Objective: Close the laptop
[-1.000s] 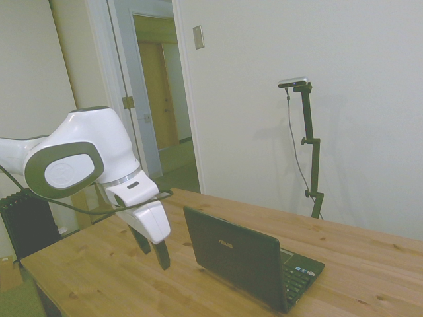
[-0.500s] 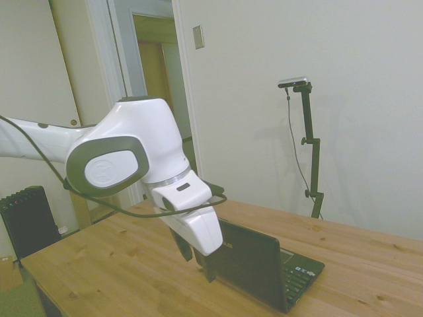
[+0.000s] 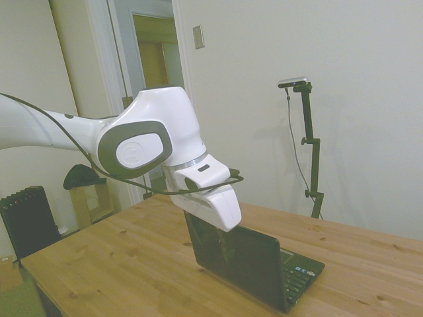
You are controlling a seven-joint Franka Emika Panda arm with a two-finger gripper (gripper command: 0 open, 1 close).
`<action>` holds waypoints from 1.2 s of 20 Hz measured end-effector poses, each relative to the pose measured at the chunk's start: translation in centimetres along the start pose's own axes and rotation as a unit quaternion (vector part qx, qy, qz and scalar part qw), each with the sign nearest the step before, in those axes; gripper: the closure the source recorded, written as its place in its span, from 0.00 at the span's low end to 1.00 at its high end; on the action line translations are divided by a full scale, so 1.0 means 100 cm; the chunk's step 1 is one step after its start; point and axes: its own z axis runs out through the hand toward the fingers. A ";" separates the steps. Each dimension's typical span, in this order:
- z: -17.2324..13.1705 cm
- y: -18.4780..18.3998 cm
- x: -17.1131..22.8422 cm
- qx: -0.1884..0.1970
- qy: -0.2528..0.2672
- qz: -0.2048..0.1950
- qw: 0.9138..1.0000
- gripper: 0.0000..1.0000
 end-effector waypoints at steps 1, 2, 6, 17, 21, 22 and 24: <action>0.001 -0.002 0.002 -0.001 0.000 -0.001 1.000 1.00; 0.001 -0.005 0.004 -0.001 0.000 -0.001 1.000 1.00; -0.001 -0.015 0.011 0.001 0.005 -0.004 1.000 1.00; 0.000 -0.037 0.046 -0.003 0.003 0.010 1.000 1.00; 0.008 -0.038 0.083 -0.006 0.001 0.029 1.000 1.00; 0.012 -0.039 0.093 -0.007 0.000 0.032 0.999 1.00; 0.025 -0.045 0.112 -0.010 -0.002 0.035 0.999 1.00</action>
